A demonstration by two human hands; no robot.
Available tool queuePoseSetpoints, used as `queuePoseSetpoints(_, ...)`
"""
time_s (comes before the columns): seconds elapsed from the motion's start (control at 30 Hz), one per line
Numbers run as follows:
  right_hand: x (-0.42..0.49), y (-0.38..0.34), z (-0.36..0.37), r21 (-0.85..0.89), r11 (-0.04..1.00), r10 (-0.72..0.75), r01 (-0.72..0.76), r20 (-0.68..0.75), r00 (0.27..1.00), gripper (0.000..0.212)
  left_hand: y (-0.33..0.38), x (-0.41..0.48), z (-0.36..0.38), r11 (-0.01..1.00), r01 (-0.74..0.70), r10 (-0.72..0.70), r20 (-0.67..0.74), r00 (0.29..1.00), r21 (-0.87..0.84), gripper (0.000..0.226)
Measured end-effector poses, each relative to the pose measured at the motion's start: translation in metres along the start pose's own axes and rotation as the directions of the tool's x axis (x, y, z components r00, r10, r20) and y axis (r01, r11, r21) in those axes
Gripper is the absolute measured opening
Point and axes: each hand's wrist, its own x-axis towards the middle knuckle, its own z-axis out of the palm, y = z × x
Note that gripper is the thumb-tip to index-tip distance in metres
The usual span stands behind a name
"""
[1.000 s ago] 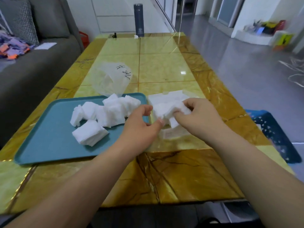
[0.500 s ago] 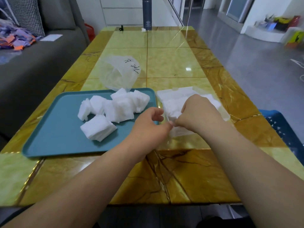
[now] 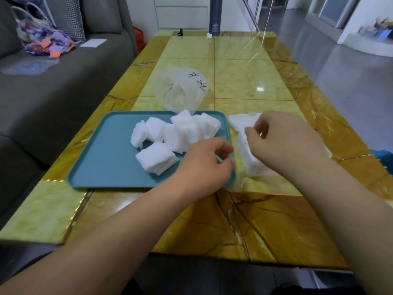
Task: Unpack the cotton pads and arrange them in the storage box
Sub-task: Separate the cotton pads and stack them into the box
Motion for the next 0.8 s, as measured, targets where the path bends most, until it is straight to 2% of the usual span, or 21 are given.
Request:
queuePoseSetpoints(0.07,-0.007,-0.02,0.008,0.192,0.973,-0.112,0.128,-0.092,0.989,0.022,-0.009,-0.006,-0.025,0.984,-0.088,0.104,-0.099,0.99,0.154,0.015)
queuePoseSetpoints(0.13,-0.012,-0.041,0.025,0.33,0.922,-0.197,0.203,-0.053,0.979,0.021,-0.021,-0.01,-0.052,0.934,-0.127,0.196,-0.182,0.964,0.335,0.015)
queuePoseSetpoints(0.17,-0.014,-0.049,0.035,0.384,0.901,-0.222,0.203,0.005,0.975,0.02,-0.026,-0.011,-0.066,0.896,-0.098,0.198,-0.19,0.962,0.434,0.018)
queuePoseSetpoints(0.27,-0.02,-0.076,0.064,0.493,0.854,-0.279,0.164,0.169,0.945,0.013,-0.047,-0.018,-0.102,0.765,0.094,0.025,-0.175,0.984,0.638,0.039)
queuePoseSetpoints(0.33,-0.021,-0.089,0.082,0.517,0.846,-0.29,0.134,0.235,0.927,0.027,-0.063,-0.023,-0.117,0.776,0.149,-0.056,-0.168,0.984,0.612,0.049)
queuePoseSetpoints(0.4,-0.021,-0.093,0.093,0.506,0.854,-0.291,0.122,0.269,0.918,0.038,-0.072,-0.026,-0.121,0.818,0.139,-0.08,-0.129,0.988,0.559,0.054)
queuePoseSetpoints(0.57,-0.019,-0.09,0.099,0.53,0.841,-0.304,0.106,0.301,0.904,0.057,-0.084,-0.024,-0.117,0.911,0.033,0.01,-0.102,0.995,0.411,0.046)
queuePoseSetpoints(0.7,-0.013,-0.08,0.089,0.422,0.902,-0.251,0.088,0.35,0.902,0.05,-0.08,-0.023,-0.103,0.974,-0.054,0.05,0.027,0.998,0.219,0.031)
queuePoseSetpoints(0.8,-0.007,-0.072,0.084,0.408,0.91,-0.237,0.071,0.371,0.898,0.028,-0.076,-0.021,-0.095,0.985,-0.115,0.102,0.098,0.99,0.129,0.026)
